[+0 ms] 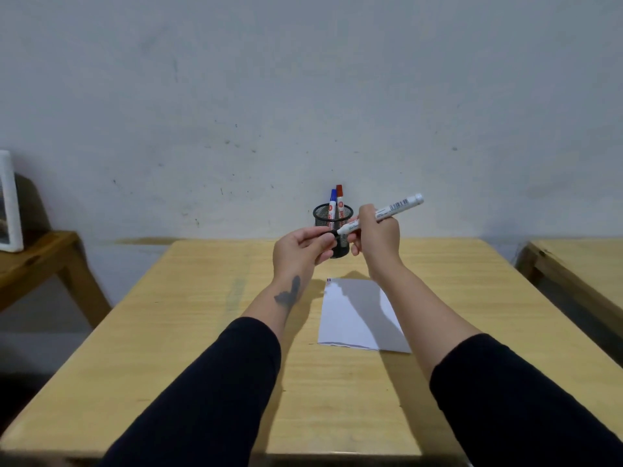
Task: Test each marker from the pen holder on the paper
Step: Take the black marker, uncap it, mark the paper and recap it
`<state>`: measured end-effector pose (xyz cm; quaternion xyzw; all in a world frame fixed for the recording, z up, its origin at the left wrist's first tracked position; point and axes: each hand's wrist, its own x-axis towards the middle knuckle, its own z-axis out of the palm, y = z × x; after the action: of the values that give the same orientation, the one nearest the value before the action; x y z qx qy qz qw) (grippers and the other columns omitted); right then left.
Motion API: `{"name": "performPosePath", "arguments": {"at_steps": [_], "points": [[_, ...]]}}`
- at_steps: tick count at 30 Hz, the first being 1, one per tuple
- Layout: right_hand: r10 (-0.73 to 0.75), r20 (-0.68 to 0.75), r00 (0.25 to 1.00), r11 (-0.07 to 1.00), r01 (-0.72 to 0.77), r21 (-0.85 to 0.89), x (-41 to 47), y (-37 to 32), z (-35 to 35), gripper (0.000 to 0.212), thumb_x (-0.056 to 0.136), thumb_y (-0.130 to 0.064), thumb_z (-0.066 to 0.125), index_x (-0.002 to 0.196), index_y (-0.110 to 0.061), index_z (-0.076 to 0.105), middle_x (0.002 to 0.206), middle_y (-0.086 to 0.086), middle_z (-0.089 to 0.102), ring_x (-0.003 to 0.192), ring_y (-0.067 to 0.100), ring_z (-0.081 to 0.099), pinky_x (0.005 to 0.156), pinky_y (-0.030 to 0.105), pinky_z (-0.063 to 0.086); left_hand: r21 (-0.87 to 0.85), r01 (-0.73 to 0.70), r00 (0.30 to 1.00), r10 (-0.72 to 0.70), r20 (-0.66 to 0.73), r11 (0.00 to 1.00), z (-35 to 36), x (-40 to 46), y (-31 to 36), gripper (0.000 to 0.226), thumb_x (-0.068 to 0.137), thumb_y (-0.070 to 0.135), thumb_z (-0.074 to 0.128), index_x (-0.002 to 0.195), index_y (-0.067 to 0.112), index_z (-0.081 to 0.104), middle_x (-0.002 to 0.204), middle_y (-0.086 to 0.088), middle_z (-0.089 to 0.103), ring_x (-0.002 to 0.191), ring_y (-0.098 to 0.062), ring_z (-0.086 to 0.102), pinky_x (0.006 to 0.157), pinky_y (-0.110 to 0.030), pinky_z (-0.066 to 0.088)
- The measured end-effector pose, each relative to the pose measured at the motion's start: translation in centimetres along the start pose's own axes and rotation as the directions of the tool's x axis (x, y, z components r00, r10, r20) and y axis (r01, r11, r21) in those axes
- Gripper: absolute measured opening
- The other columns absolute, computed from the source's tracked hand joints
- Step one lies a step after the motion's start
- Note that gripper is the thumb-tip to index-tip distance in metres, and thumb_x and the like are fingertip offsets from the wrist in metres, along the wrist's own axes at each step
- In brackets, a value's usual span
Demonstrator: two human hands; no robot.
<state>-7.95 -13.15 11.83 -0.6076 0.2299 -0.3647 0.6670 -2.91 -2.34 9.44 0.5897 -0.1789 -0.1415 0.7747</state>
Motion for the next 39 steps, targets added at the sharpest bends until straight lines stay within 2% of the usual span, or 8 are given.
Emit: {"name": "performPosePath", "arguments": {"at_steps": [9, 14, 17, 19, 21, 27, 32, 39], "points": [[0.126, 0.02, 0.992, 0.991, -0.127, 0.04, -0.6, 0.9, 0.0, 0.032, 0.092, -0.018, 0.042, 0.064, -0.008, 0.052, 0.051, 0.009, 0.048, 0.029, 0.009, 0.037, 0.032, 0.017, 0.03, 0.094, -0.018, 1.0, 0.019, -0.011, 0.995, 0.8, -0.6, -0.6, 0.011, 0.084, -0.001, 0.067, 0.084, 0.01, 0.068, 0.069, -0.007, 0.066, 0.05, -0.002, 0.062, 0.06, -0.013, 0.055], [0.181, 0.169, 0.969, 0.907, -0.098, -0.409, -0.5, 1.2, -0.3, 0.055, 0.095, -0.052, 0.039, 0.064, -0.01, 0.054, 0.056, 0.005, 0.057, 0.045, 0.017, 0.049, 0.044, 0.022, 0.038, 0.151, 0.006, 0.991, 0.014, -0.131, 0.989, -0.2, 0.1, -1.2, 0.006, 0.085, 0.003, 0.067, 0.089, 0.006, 0.069, 0.072, -0.006, 0.068, 0.062, -0.009, 0.065, 0.065, -0.016, 0.056], [-0.248, 0.113, 0.962, 0.579, 0.241, -0.779, -0.4, 2.0, -0.8, 0.038, 0.091, -0.042, 0.051, 0.065, -0.016, 0.053, 0.07, 0.004, 0.063, 0.068, 0.026, 0.058, 0.053, 0.028, 0.038, 0.213, -0.004, 0.975, 0.051, -0.218, 0.977, -1.3, 0.9, -1.0, 0.005, 0.085, 0.004, 0.067, 0.089, 0.006, 0.069, 0.074, -0.005, 0.068, 0.07, -0.015, 0.066, 0.068, -0.021, 0.056], [-0.604, 0.278, 0.747, 0.208, 0.484, -0.85, 0.0, 2.9, -1.1, 0.009, 0.079, -0.024, 0.069, 0.084, -0.018, 0.065, 0.084, 0.001, 0.065, 0.078, 0.028, 0.059, 0.06, 0.031, 0.04, 0.295, -0.024, 0.974, 0.088, -0.207, 0.955, -1.6, 1.2, -0.8, 0.007, 0.084, 0.004, 0.067, 0.084, 0.011, 0.068, 0.073, -0.004, 0.068, 0.071, -0.018, 0.065, 0.069, -0.023, 0.055], [-0.681, 0.428, 0.594, -0.015, 0.573, -0.82, 1.0, 4.0, -1.3, 0.027, 0.069, -0.017, 0.076, 0.094, -0.024, 0.071, 0.09, -0.004, 0.067, 0.081, 0.027, 0.059, 0.066, 0.034, 0.041, 0.352, -0.051, 0.979, 0.117, -0.169, 0.935, -1.3, 1.3, -0.6, 0.012, 0.084, 0.003, 0.068, 0.08, 0.014, 0.067, 0.071, -0.003, 0.067, 0.07, -0.018, 0.065, 0.074, -0.028, 0.056], [-0.71, 0.412, 0.571, 0.057, 0.63, -0.775, 3.5, 3.1, -0.8, 0.007, 0.082, -0.023, 0.069, 0.088, -0.023, 0.074, 0.08, -0.002, 0.071, 0.075, 0.03, 0.061, 0.065, 0.035, 0.042, 0.558, -0.137, 0.982, 0.187, -0.033, 0.819, -1.5, 1.3, -1.2, 0.044, 0.086, 0.027, 0.068, 0.125, 0.017, 0.052, 0.114, 0.001, 0.063, 0.101, -0.014, 0.062, 0.09, -0.034, 0.051], [-0.515, 0.128, 0.848, 0.626, 0.474, -0.62, 7.1, -1.6, 0.5, 0.02, 0.094, -0.026, 0.056, 0.111, -0.02, 0.063, 0.089, -0.002, 0.068, 0.077, 0.019, 0.063, 0.066, 0.031, 0.048, 0.928, -0.139, 0.978, -0.099, 0.183, 0.345, -4.3, -0.8, -6.0, 0.082, 0.087, 0.065, 0.041, 0.15, 0.017, 0.02, 0.157, 0.001, 0.026, 0.146, -0.013, 0.017, 0.12, -0.04, 0.01], [-0.353, -0.01, 0.935, 0.845, 0.315, -0.432, 11.3, -1.5, 2.8, 0.023, 0.089, -0.015, 0.061, 0.112, -0.016, 0.062, 0.083, -0.004, 0.06, 0.065, 0.001, 0.055, 0.055, 0.015, 0.04, 0.969, -0.241, 0.954, -0.168, 0.247, 0.059, -5.3, -0.5, -8.2, 0.096, 0.081, 0.077, 0.03, 0.153, 0.019, 0.005, 0.162, 0.008, -0.001, 0.148, -0.008, -0.008, 0.12, -0.045, -0.006]]}}
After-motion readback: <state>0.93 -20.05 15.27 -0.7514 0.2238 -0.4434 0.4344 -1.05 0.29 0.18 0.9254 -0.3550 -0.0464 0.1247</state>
